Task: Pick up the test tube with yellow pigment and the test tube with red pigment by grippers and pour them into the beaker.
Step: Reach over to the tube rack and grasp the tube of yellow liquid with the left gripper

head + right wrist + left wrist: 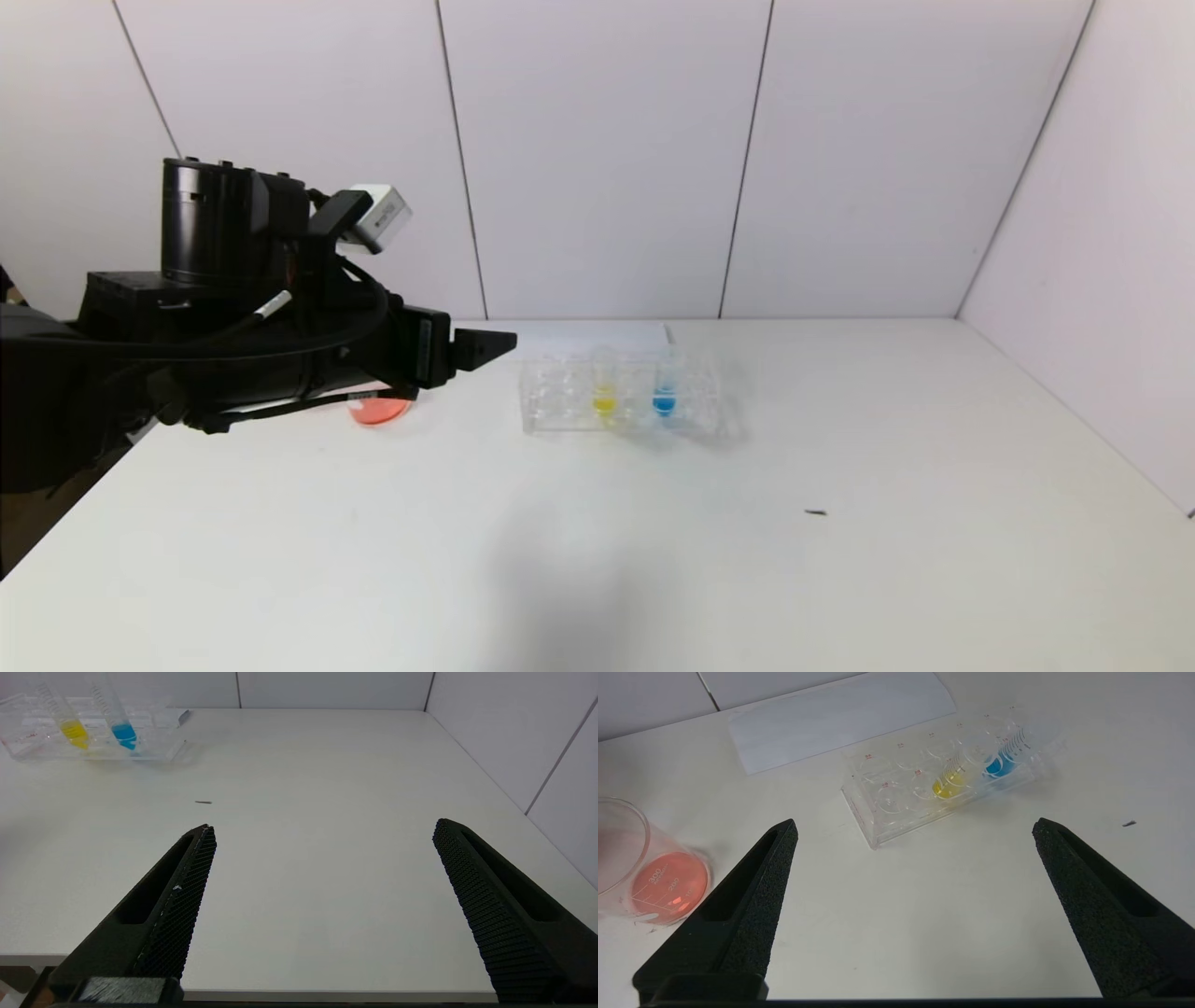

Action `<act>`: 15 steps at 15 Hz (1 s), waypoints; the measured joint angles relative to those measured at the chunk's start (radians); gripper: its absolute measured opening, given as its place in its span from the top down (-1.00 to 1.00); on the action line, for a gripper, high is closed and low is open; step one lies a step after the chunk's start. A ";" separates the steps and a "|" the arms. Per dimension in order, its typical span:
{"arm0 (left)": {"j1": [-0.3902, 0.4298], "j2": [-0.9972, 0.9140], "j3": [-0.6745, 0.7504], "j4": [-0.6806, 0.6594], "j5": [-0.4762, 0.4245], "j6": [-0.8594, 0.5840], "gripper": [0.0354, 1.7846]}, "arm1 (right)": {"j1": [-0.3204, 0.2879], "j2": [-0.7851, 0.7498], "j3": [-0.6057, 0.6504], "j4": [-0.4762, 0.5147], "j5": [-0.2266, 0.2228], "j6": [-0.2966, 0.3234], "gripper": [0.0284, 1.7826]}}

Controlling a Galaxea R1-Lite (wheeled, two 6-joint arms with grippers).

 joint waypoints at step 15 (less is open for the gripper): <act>-0.144 0.198 0.049 -0.290 0.125 -0.003 -0.98 | 0.000 0.000 0.000 0.000 0.000 0.000 -0.91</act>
